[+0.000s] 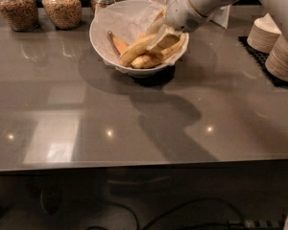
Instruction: Pick banana from white bowl
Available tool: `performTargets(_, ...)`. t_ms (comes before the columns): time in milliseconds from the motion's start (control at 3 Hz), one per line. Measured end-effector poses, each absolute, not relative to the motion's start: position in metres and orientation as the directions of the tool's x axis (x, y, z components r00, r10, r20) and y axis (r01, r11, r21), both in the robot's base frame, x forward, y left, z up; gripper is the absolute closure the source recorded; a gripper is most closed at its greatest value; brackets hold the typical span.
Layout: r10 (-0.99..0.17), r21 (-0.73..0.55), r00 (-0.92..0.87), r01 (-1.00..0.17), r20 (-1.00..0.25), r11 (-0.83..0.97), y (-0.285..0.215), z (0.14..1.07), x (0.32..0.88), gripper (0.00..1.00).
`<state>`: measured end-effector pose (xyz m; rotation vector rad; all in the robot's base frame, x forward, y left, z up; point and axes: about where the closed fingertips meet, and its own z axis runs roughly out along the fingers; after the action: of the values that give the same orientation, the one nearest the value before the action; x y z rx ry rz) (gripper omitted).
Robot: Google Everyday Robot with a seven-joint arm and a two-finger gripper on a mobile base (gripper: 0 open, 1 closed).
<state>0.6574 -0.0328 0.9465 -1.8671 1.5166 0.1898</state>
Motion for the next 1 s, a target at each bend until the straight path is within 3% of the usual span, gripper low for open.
performTargets(333,-0.765,-0.433,0.274,-0.901,-0.583,0.008,-0.04,0.964,0.656,1.0)
performTargets(1000,-0.571,-0.351,0.156,-0.903,-0.806,0.249,-0.073,0.998,0.643,1.0)
